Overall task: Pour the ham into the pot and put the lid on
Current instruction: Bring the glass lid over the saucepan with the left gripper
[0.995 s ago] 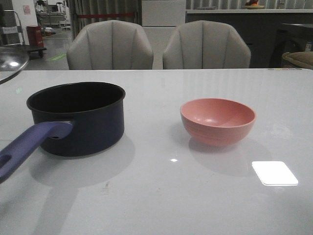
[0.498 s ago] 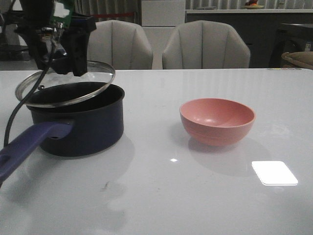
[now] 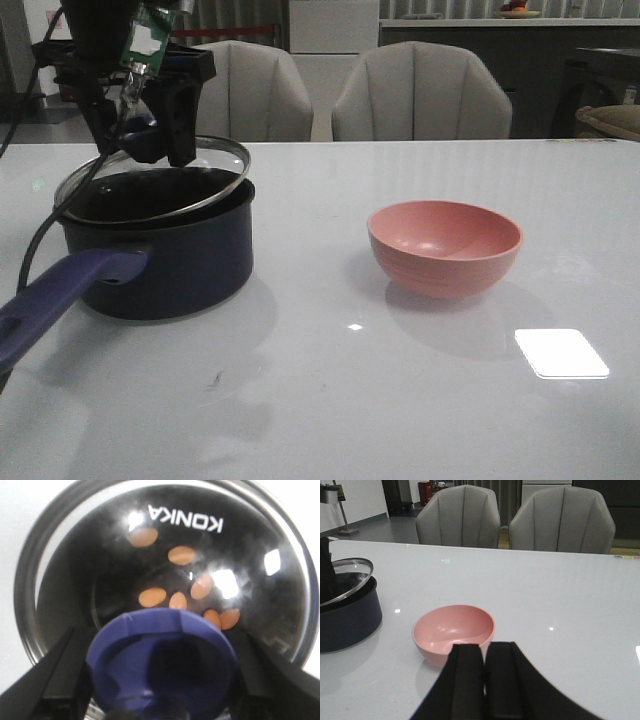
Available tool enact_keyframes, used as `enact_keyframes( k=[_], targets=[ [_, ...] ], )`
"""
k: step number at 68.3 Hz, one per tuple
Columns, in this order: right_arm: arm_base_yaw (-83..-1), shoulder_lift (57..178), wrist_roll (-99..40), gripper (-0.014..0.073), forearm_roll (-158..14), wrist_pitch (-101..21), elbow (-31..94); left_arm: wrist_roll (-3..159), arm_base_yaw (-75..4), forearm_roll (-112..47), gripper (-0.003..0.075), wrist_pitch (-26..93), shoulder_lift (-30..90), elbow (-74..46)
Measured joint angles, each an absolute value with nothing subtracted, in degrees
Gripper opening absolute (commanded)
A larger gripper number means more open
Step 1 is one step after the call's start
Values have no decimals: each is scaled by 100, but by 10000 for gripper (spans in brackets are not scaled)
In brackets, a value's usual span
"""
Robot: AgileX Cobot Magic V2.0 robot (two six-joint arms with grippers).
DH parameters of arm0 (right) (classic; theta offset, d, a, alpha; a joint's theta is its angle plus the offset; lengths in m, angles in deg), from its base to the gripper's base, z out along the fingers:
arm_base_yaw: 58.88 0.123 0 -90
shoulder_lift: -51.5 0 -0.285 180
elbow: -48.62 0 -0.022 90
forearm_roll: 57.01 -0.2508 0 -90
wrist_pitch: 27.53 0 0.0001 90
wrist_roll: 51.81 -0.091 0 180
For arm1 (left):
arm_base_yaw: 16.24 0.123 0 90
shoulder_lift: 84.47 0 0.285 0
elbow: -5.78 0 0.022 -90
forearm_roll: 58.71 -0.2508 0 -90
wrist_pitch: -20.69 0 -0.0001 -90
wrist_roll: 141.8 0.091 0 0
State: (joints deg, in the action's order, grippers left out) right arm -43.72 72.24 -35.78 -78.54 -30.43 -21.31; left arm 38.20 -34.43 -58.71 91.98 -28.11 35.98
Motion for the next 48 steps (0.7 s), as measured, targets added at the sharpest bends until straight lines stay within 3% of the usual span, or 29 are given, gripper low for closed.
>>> enact_keyframes(
  k=[48],
  targets=[
    [-4372,7224,-3578,153,-7854,-3043,-2131,3850,-3451,-5871,281,9211,-2735,3586]
  ],
)
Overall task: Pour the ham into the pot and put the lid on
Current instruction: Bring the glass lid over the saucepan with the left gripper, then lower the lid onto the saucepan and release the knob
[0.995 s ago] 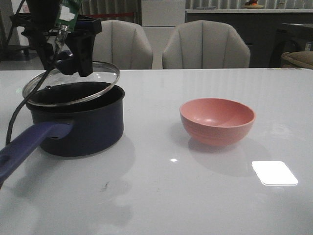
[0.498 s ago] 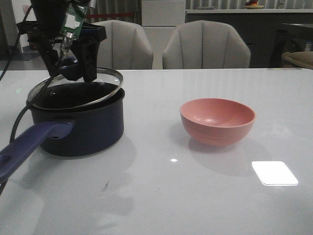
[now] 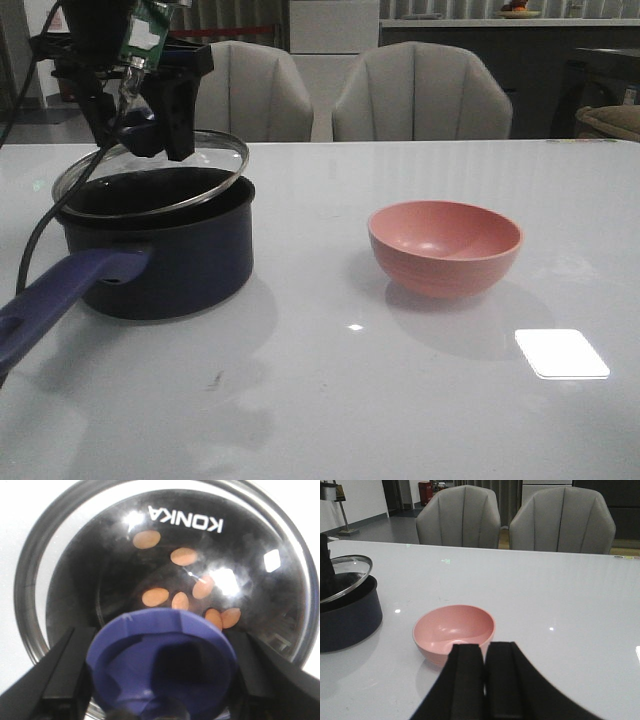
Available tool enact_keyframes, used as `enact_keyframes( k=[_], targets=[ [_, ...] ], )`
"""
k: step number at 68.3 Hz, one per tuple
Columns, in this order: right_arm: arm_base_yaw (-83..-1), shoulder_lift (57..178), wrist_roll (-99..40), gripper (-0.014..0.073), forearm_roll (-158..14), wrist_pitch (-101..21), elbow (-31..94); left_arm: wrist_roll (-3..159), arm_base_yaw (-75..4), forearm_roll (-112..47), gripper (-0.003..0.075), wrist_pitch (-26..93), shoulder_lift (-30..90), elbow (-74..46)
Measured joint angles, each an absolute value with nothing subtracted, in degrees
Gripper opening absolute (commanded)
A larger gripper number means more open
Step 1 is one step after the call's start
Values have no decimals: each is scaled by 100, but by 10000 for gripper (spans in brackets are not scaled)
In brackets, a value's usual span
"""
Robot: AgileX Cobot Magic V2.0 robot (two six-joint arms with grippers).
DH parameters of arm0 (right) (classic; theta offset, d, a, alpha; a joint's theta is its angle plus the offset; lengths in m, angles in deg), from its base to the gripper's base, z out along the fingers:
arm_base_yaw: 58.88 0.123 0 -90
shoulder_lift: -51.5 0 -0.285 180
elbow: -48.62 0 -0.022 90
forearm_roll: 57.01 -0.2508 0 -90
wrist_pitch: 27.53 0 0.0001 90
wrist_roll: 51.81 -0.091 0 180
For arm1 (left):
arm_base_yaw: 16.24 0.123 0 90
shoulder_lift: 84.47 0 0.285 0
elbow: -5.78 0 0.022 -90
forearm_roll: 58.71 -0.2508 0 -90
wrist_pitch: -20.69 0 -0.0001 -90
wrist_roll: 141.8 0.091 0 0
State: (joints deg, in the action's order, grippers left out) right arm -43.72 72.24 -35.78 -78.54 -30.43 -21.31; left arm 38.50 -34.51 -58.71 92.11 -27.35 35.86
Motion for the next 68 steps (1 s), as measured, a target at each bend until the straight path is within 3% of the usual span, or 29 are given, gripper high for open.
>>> enact_keyframes(
  k=[19,25,34,38,68],
  targets=[
    [-4372,7224,-3578,153,-7854,-3043,-2131,3908,-3470,-5871,298,9127,-2698,3298],
    [-4372,7224,-3578,153,-7854,-3043,-2131,3917,-3470,-5871,381,9127,-2698,3298],
    [-4372,7224,-3578,153,-7854,-3043,-2131,3917,-3470,-5908,589,9127,-2687,3276],
    [-4372,7224,-3578,153,-7854,-3043,-2131,3917,-3470,-5919,633,9127,-2687,3276],
    [-4372,7224,-3578,153,-7854,-3043,-2131,3917,-3470,-5871,637,9184,-2314,3623]
  ],
)
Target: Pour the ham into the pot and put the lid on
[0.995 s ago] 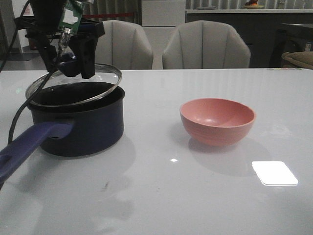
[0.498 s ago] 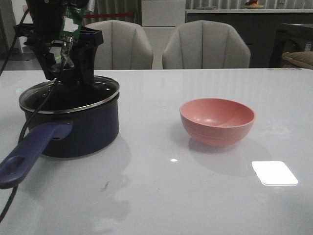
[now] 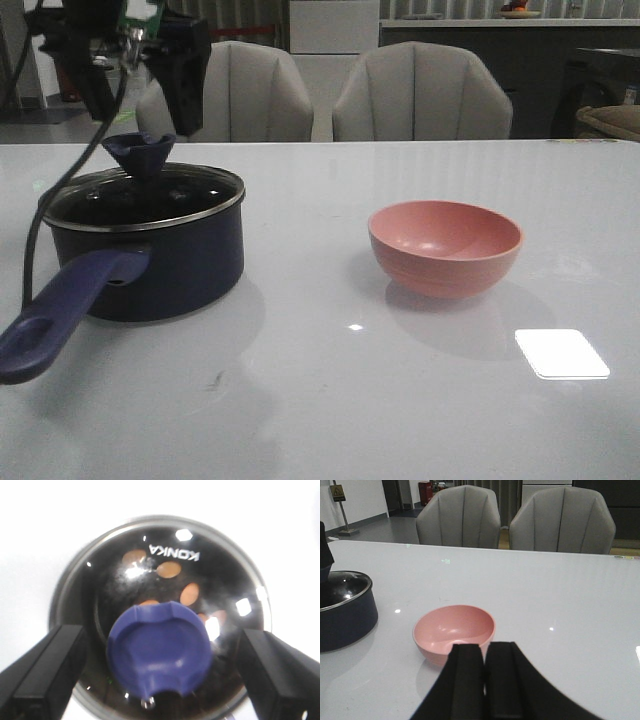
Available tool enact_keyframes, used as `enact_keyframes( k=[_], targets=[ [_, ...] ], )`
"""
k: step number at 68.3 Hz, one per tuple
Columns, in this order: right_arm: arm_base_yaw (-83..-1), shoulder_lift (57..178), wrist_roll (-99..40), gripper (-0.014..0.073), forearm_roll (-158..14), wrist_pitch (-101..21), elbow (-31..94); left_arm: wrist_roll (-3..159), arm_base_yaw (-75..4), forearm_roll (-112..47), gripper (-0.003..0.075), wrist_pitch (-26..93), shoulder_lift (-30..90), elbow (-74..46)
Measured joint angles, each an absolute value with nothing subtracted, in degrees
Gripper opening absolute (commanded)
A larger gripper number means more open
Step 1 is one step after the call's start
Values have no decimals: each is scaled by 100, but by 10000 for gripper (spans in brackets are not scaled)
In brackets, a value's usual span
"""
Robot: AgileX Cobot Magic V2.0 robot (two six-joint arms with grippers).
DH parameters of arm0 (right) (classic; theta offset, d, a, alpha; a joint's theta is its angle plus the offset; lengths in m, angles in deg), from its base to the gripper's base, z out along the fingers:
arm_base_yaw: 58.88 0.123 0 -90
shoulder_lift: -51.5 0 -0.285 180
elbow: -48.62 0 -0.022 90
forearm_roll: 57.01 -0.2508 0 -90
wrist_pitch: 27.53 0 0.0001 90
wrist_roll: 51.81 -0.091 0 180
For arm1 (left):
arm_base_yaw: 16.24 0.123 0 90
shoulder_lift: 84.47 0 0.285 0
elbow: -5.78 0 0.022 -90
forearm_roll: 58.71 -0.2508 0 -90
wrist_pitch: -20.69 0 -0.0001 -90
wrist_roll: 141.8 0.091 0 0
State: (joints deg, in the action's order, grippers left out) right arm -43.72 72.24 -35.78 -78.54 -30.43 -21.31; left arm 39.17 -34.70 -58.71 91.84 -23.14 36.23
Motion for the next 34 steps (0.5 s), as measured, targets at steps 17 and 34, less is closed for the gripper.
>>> enact_keyframes(
  k=[17,34],
  targets=[
    [-4372,7224,-3578,153,-7854,-3043,-2131,3917,-3470,-5871,637,9197,-1149,3136],
    [-4372,7224,-3578,153,-7854,-3043,-2131,3917,-3470,-5871,637,8646,445,1664]
  ],
)
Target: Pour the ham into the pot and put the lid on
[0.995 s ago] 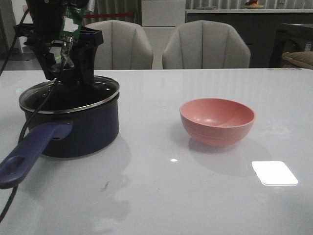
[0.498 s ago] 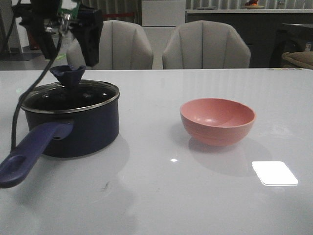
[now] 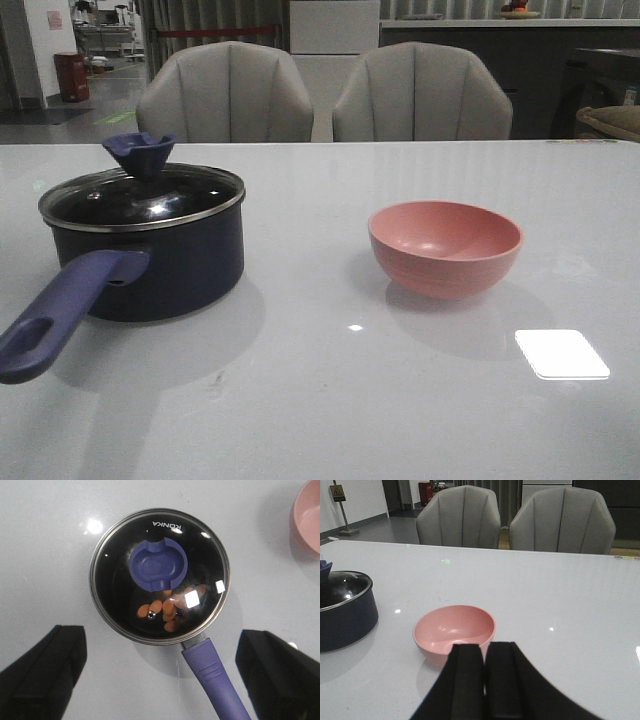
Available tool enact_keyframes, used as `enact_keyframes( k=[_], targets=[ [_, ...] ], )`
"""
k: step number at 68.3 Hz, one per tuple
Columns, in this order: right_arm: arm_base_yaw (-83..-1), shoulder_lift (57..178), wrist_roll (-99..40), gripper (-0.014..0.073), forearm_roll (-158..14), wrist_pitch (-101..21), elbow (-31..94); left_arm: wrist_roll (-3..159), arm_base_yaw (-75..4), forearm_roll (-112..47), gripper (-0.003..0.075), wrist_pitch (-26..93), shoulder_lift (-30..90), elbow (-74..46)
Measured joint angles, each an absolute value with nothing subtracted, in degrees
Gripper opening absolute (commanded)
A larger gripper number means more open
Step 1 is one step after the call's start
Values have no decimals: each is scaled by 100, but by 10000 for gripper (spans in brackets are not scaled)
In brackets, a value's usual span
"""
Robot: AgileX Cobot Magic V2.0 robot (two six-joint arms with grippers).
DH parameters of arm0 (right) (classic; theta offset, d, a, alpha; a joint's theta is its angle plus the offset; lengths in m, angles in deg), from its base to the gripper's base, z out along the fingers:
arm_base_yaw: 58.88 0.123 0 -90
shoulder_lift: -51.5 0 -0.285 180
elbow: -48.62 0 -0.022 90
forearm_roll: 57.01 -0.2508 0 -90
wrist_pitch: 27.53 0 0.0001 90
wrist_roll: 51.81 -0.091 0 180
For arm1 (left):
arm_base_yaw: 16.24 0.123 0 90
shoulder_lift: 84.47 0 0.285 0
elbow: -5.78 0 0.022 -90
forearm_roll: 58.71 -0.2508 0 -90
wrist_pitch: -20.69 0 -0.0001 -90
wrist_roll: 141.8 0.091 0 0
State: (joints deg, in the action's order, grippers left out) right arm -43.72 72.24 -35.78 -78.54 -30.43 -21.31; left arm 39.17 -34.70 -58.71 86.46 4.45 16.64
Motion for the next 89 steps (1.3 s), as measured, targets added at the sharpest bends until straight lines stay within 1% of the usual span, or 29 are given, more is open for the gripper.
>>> enact_keyframes(
  k=[24,42,53,69,71,74,78,81,82,83,87,89],
  targets=[
    [-4372,7224,-3578,153,-7854,-3043,-2131,3917,-3470,-5793,637,7381,2742,-602],
    [-4372,7224,-3578,153,-7854,-3043,-2131,3917,-3470,-5793,637,6147,4794,-2506],
    [-4372,7224,-3578,153,-7854,-3043,-2131,3917,-3470,-5828,637,5711,6028,-3508],
    [-4372,7224,-3578,153,-7854,-3043,-2131,3917,-3470,-5835,628,5297,7656,-4646],
    [-4372,7224,-3578,153,-7854,-3043,-2131,3917,-3470,-5835,613,5271,7763,-4723],
    [-4372,7224,-3578,153,-7854,-3043,-2131,3917,-3470,-5835,570,5247,7977,-4883],
    [-4372,7224,-3578,153,-7854,-3043,-2131,3917,-3470,-5835,492,5196,8154,-5027],
    [-4372,7224,-3578,153,-7854,-3043,-2131,3917,-3470,-5835,403,5164,8249,-5115],
    [-4372,7224,-3578,153,-7854,-3043,-2131,3917,-3470,-5835,389,5147,8250,-5124],
    [-4372,7224,-3578,153,-7854,-3043,-2131,3917,-3470,-5835,346,5135,8283,-5144],
    [-4372,7224,-3578,153,-7854,-3043,-2131,3917,-3470,-5871,213,5067,8304,-5161],
    [-4372,7224,-3578,153,-7854,-3043,-2131,3917,-3470,-5871,170,5032,8308,-5161]
  ],
)
